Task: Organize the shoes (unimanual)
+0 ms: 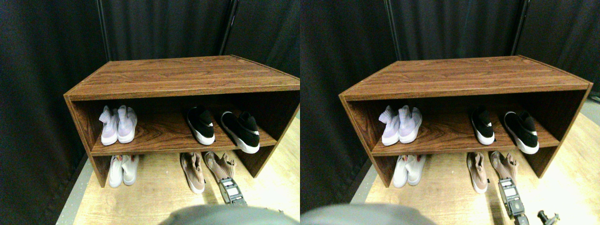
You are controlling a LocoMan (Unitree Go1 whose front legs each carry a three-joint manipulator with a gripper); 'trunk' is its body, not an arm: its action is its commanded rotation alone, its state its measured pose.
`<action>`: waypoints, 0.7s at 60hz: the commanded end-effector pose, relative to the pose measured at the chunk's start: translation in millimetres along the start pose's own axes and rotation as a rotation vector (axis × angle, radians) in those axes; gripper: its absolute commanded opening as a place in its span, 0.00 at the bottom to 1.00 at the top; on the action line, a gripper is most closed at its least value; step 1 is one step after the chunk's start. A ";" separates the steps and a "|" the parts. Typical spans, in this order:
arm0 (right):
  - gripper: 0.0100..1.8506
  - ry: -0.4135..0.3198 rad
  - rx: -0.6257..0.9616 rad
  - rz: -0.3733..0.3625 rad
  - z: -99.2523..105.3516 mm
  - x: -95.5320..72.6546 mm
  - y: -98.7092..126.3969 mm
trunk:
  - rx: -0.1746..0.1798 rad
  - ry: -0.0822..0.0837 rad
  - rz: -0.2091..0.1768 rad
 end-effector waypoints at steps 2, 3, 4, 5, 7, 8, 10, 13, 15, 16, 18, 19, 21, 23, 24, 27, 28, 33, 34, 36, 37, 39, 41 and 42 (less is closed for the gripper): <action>0.25 -0.036 -0.015 -0.011 7.9 1.7 -1.3 | -0.005 0.002 0.003; 0.25 -0.036 -0.014 -0.011 7.8 2.1 -1.6 | -0.005 0.002 0.003; 0.25 -0.037 -0.014 -0.010 7.6 2.3 -1.7 | -0.005 0.002 0.003; 0.25 -0.041 -0.015 -0.007 7.1 2.8 -2.2 | -0.005 0.002 0.003; 0.25 -0.043 -0.016 -0.004 6.8 3.2 -2.5 | -0.005 0.003 0.004; 0.25 -0.045 -0.017 -0.002 6.8 3.4 -2.6 | -0.005 0.003 0.005; 0.25 -0.045 -0.011 -0.005 6.7 4.2 -3.1 | -0.005 0.003 0.006; 0.25 -0.046 -0.007 -0.009 7.0 5.0 -3.7 | -0.005 0.003 0.006; 0.25 -0.046 -0.007 -0.010 7.0 5.2 -3.8 | -0.004 0.004 0.006; 0.25 -0.044 -0.008 -0.012 7.0 5.6 -4.0 | -0.003 0.004 0.006; 0.24 -0.051 -0.004 -0.004 6.8 6.3 -4.4 | -0.003 0.004 0.006; 0.24 -0.052 -0.005 -0.004 6.7 6.5 -4.5 | -0.003 0.004 0.006; 0.24 -0.052 -0.006 -0.008 6.4 7.1 -5.0 | -0.002 0.004 0.006; 0.24 -0.053 -0.005 -0.007 6.3 7.4 -5.3 | -0.002 0.003 0.007; 0.24 -0.054 -0.005 -0.004 6.3 7.5 -5.5 | -0.001 0.003 0.007; 0.24 -0.054 0.000 -0.003 6.0 7.5 -6.3 | -0.001 0.003 0.008; 0.24 -0.060 0.000 0.001 5.8 7.6 -6.6 | -0.001 0.003 0.008; 0.24 -0.098 0.041 0.020 5.5 7.1 -7.9 | -0.003 0.002 0.009; 0.24 -0.109 0.070 0.026 5.7 6.9 -8.4 | -0.003 0.002 0.009; 0.24 -0.122 0.113 0.027 6.1 6.5 -9.0 | -0.002 0.002 0.009; 0.24 -0.132 0.154 0.033 6.6 6.2 -9.8 | -0.002 0.002 0.009; 0.25 -0.147 0.224 0.043 7.7 5.6 -11.4 | -0.002 0.002 0.009; 0.25 -0.153 0.237 0.046 8.0 5.4 -11.8 | -0.002 0.002 0.008; 0.26 -0.169 0.256 0.057 8.8 4.9 -12.5 | -0.002 0.000 0.008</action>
